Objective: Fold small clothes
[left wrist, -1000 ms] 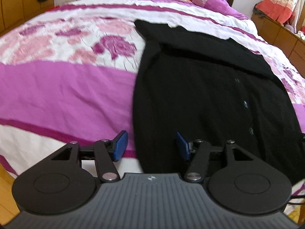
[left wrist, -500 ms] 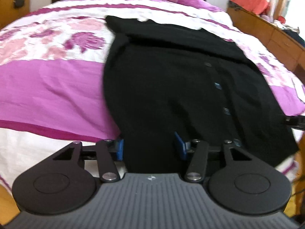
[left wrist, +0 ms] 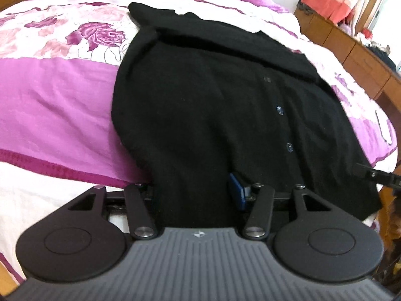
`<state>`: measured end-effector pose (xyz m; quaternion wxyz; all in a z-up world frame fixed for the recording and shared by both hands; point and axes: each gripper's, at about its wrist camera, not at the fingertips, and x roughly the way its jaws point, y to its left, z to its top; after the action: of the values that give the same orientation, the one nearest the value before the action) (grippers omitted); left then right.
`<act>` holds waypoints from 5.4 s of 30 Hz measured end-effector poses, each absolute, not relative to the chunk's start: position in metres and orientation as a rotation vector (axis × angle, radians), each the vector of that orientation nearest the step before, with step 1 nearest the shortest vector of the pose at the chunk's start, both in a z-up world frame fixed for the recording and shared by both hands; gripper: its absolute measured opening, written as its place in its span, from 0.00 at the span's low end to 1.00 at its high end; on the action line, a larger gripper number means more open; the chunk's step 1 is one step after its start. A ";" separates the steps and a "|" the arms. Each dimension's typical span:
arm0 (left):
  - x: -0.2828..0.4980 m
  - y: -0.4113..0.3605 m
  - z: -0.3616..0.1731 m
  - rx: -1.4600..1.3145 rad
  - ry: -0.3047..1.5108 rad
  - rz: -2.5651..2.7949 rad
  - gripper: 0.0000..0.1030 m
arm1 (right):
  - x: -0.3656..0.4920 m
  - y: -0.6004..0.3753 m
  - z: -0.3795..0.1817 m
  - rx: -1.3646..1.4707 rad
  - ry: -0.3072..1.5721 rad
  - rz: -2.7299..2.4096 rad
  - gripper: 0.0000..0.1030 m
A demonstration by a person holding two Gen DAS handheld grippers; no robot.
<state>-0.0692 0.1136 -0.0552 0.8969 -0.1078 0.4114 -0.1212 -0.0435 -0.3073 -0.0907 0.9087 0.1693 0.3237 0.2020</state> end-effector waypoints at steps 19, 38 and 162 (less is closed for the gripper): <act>-0.079 0.118 -0.059 -0.332 0.875 -0.356 0.31 | -0.053 -0.314 -0.095 0.465 0.670 0.441 0.11; -0.056 0.148 0.025 -0.592 0.574 -0.377 0.07 | -0.028 -0.327 -0.032 0.704 0.374 0.514 0.08; 0.267 0.094 -0.029 -0.079 0.730 0.031 0.45 | 0.286 -0.279 -0.064 0.240 0.535 0.234 0.42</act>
<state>0.2670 0.0944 -0.0291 0.9332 -0.0386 0.3569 0.0149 0.2856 -0.2786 -0.0639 0.9506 0.1179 0.2629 0.1153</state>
